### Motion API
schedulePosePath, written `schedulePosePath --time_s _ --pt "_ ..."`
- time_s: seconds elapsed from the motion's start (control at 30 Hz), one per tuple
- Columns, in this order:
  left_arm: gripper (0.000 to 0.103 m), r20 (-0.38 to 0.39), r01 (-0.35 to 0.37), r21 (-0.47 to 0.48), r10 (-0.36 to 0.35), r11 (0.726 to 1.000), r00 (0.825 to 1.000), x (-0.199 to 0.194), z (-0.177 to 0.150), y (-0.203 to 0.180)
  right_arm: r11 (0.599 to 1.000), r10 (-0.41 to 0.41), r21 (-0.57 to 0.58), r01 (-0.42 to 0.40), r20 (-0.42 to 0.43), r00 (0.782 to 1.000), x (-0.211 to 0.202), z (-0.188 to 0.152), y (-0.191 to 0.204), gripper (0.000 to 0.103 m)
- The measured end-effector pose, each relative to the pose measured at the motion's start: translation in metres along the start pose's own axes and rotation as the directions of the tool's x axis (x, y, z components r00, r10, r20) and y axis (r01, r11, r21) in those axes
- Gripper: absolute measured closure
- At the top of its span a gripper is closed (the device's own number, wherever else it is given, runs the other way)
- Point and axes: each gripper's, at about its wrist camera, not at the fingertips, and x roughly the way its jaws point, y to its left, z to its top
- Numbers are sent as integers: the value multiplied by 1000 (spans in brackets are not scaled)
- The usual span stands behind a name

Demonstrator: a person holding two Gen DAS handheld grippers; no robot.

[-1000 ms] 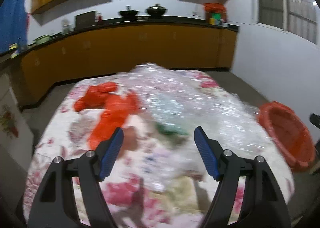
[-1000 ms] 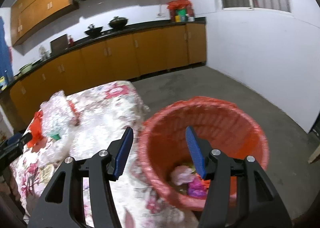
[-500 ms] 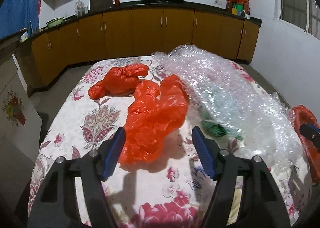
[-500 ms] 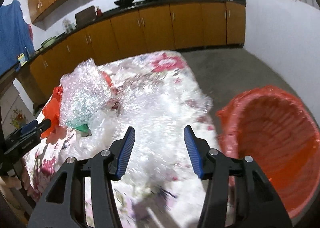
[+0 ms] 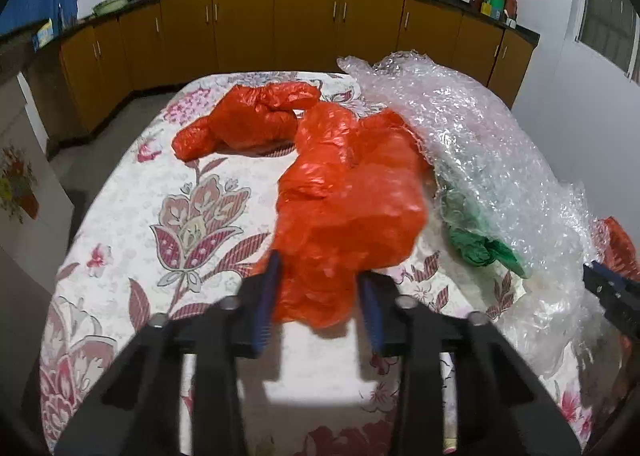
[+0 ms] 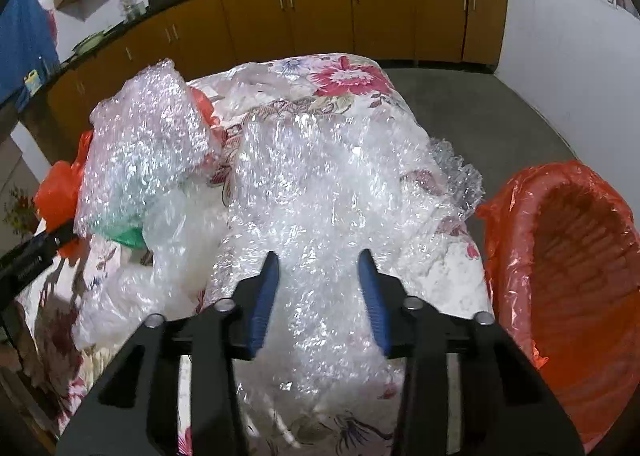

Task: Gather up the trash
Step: 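Grasp the bubble wrap with the right gripper while the left gripper grasps a red-orange bag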

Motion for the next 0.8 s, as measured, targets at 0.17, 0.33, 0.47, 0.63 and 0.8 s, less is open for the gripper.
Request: schedulePosePath --time_s 0.17,0.33,0.47,0.63,0.8 --pt "91 14 17 -6 -17 1000 1000 -3 -1 5 1000 16 -1 -16 7 1000 -6 -5 -3 86" --pt "94 43 12 -8 -12 1000 999 -15 -3 8 999 36 19 -36 37 999 -20 -11 -9 90" --pt "94 69 14 -23 -13 1000 998 -31 -5 11 999 40 32 -43 78 996 -38 -12 -17 91" --pt "94 98 34 -36 -30 999 995 -55 -6 13 998 33 48 -39 128 991 -61 -11 -27 91" --pt "94 131 61 -28 -57 998 990 -79 -7 6 998 13 51 -23 182 983 -85 -12 -35 91"
